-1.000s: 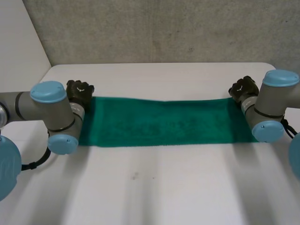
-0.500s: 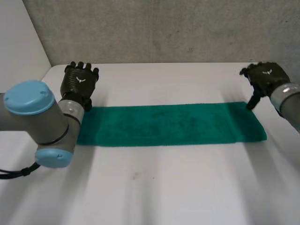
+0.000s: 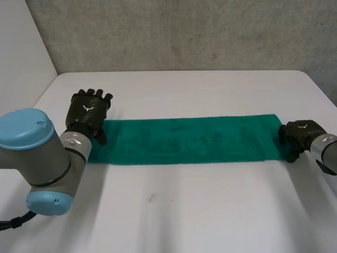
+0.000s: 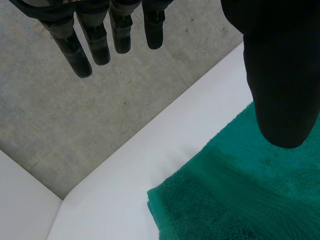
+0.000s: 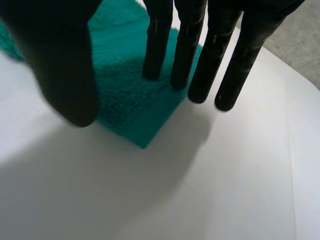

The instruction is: Fold the towel.

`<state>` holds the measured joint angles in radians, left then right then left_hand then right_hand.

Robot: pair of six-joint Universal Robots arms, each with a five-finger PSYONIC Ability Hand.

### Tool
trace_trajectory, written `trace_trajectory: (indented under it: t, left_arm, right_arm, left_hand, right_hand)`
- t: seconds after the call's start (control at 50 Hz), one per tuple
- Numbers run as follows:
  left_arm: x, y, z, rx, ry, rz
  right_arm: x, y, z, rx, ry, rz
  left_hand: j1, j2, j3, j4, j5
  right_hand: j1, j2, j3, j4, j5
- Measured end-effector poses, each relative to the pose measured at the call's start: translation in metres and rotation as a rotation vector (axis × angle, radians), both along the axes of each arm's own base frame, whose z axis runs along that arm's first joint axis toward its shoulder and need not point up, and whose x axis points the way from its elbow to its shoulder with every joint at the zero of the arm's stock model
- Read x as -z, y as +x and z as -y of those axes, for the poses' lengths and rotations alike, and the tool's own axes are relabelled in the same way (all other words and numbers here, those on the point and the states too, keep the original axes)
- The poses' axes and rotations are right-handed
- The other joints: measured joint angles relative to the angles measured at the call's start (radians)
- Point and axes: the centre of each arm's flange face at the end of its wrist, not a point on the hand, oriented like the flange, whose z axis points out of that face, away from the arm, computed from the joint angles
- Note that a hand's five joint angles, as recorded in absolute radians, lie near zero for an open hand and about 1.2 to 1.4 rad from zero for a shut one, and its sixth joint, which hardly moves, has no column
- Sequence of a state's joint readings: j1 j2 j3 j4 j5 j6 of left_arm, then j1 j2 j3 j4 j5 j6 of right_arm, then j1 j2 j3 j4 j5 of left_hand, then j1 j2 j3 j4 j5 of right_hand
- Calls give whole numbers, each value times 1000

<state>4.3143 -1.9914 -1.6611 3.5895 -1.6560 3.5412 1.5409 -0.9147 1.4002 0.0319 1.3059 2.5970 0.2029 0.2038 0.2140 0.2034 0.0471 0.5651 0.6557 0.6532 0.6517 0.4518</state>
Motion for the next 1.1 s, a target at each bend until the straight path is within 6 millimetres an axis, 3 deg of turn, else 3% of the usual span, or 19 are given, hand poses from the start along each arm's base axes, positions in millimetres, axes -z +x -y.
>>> trace_trajectory:
  t: [0.04,0.08,0.22,0.32,0.44,0.48,0.6,0.62,0.66,0.68,0.7,0.76,0.78,0.82,0.94,0.96,0.98,1.06,1.1]
  left_arm:
    - [0,0,0,-1,-1,0]
    - [0,1,0,-2,-1,1]
    - [-1,2,0,-5,0,1]
    - [-1,3,-1,-10,0,1]
    - [-2,6,-2,-15,0,1]
    - [-3,7,-3,-17,0,1]
    - [-4,8,-5,-20,0,1]
    - [-4,9,-6,-21,0,1]
    - [-5,9,-7,-21,-1,1]
    - [-5,9,-7,-21,-1,1]
    - [-5,9,-8,-22,0,1]
    - [-6,10,-9,-22,0,1]
    - [-6,10,-10,-22,1,1]
    - [-6,10,-11,-22,1,1]
    - [-6,10,-12,-21,3,2]
    - [-5,10,-13,-19,6,3]
    - [-5,10,-14,-17,7,3]
    - [-4,10,-14,-15,9,4]
    - [-4,9,-16,-10,10,5]
  right_arm:
    - [4,-3,4,10,-2,-4]
    - [7,-10,9,34,-13,-10]
    - [2,-39,28,159,-87,-67]
    - [-12,-69,44,257,-168,-220]
    - [-31,-70,49,228,-237,-350]
    - [-44,-52,47,176,-285,-360]
    - [-75,49,16,-120,-446,-284]
    - [-81,87,-3,-242,-491,-244]
    - [-84,113,-18,-329,-518,-215]
    - [-84,113,-18,-329,-518,-215]
    - [-86,149,-45,-464,-552,-172]
    - [-85,186,-77,-611,-581,-127]
    - [-77,210,-100,-720,-582,-98]
    - [-63,232,-122,-823,-571,-78]
    - [-28,261,-158,-983,-526,-75]
    - [-11,269,-169,-1021,-505,-100]
    - [-6,270,-170,-1012,-496,-122]
    - [-3,268,-166,-973,-487,-146]
    - [-16,258,-149,-848,-473,-148]
  left_hand:
    - [0,0,0,0,0]
    - [0,0,0,0,0]
    - [0,0,0,0,0]
    - [0,0,0,0,0]
    - [0,0,0,0,0]
    - [0,0,0,0,0]
    - [0,0,0,0,0]
    - [0,0,0,0,0]
    - [0,0,0,0,0]
    - [0,0,0,0,0]
    - [0,0,0,0,0]
    - [0,0,0,0,0]
    - [0,0,0,0,0]
    - [0,0,0,0,0]
    - [0,0,0,0,0]
    - [0,0,0,0,0]
    - [0,0,0,0,0]
    - [0,0,0,0,0]
    - [0,0,0,0,0]
  right_hand:
    - [287,348,343,344,339]
    - [382,501,490,495,481]
    - [389,522,525,538,518]
    - [389,522,525,538,522]
    - [389,522,525,538,530]
    - [398,522,525,538,531]
    - [399,522,531,538,535]
    - [399,522,531,538,535]
    - [399,522,531,538,535]
    - [399,522,531,538,535]
    - [398,522,531,538,535]
    - [399,522,531,538,535]
    - [403,522,531,538,536]
    - [403,522,531,538,537]
    - [384,502,506,510,523]
    - [-92,-4,27,33,66]
    - [-302,-290,-277,-255,-223]
    - [-349,-375,-368,-363,-327]
    - [-363,-422,-424,-410,-373]
